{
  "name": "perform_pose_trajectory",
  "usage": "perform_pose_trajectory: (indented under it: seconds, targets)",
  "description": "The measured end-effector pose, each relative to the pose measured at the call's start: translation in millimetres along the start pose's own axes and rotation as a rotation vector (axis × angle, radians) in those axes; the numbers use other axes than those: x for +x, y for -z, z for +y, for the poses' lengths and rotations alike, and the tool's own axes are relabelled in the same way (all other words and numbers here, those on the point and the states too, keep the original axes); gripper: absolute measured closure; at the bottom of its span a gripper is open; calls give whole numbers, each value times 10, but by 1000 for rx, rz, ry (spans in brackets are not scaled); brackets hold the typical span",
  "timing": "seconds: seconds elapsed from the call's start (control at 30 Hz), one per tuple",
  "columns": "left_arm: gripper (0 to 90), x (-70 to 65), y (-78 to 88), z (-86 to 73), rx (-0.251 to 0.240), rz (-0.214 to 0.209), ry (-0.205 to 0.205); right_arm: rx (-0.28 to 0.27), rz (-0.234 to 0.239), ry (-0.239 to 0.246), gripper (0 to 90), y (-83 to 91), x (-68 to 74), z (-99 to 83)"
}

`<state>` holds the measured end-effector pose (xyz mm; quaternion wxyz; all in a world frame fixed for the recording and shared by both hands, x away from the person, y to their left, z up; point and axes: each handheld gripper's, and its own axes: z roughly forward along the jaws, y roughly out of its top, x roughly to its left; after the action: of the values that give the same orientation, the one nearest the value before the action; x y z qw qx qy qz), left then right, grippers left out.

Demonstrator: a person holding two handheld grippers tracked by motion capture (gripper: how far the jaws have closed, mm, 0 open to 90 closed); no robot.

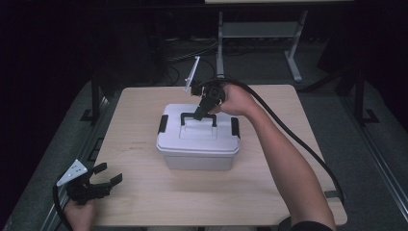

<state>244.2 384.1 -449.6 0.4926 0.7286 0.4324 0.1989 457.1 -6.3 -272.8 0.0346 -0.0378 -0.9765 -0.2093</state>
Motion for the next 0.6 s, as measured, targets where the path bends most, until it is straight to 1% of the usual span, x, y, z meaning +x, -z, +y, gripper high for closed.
perform_pose_trajectory:
  seconds: [0.17, 0.23, 0.3, 0.33, 0.37, 0.4, 0.6]
  targets:
    - [134, 1, -3, -1, 2, 2, 2, -1, -1, 3, 844, -17, -9, 3]
    - [134, 3, -6, -1, 3, 2, 6, -3, 5, 1, 844, -22, -15, 1]
    - [134, 6, -13, 0, 4, 3, 7, 5, 5, 10, 845, -47, -7, 13]
    - [134, 4, -14, 1, 4, 4, 8, 6, 5, 2, 844, -55, -7, 14]
    - [134, 1, -13, 2, 2, 5, 5, 3, 3, 6, 845, -61, -22, 12]
    - [134, -1, -10, 1, 2, 2, 5, 2, 11, -5, 845, -65, -34, 9]
    - [134, 10, -2, -3, -5, 3, 16, -6, 16, -10, 835, -69, -41, 3]
